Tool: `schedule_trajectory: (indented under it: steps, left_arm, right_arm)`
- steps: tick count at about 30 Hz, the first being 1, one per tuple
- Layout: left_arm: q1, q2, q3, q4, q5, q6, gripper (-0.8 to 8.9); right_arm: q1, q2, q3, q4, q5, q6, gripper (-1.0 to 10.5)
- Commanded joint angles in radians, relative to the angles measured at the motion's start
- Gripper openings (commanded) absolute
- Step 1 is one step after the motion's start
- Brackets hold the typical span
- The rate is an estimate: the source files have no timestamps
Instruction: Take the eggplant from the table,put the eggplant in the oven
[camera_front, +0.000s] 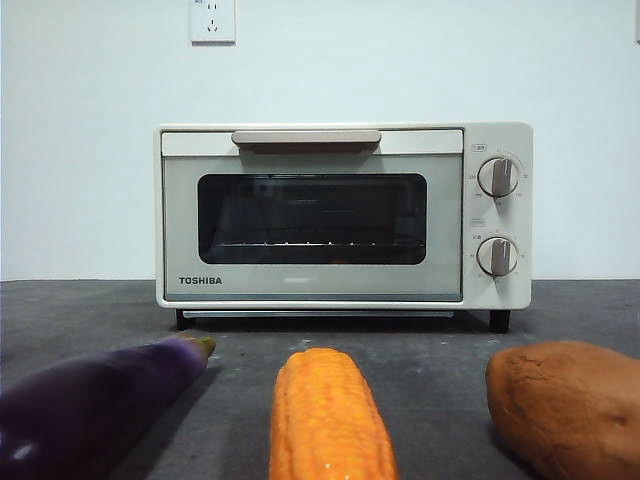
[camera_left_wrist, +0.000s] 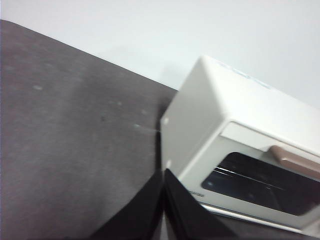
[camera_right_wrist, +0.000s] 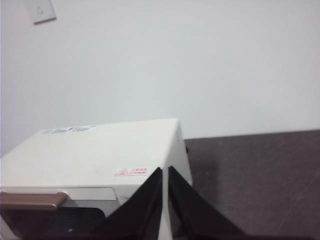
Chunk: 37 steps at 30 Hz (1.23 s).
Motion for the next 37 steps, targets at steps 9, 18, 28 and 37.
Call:
schedule_trajectory:
  steps: [9, 18, 28, 37]
  left_arm:
    - [0.000, 0.281, 0.279, -0.108, 0.149, 0.105, 0.06]
    - [-0.001, 0.415, 0.402, -0.196, 0.165, 0.171, 0.06]
    - [-0.002, 0.456, 0.416, -0.197, 0.184, 0.183, 0.06]
    - [-0.002, 0.455, 0.416, -0.199, 0.184, 0.186, 0.06]
  right_arm:
    - [0.000, 0.228, 0.163, -0.014, -0.243, 0.087, 0.8]
    - [0.108, 0.514, 0.357, -0.327, -0.350, 0.072, 3.3]
    - [0.538, 0.782, 0.520, -0.449, -0.306, 0.094, 3.6]
    - [0.869, 1.089, 0.686, -0.540, -0.077, 0.184, 3.6]
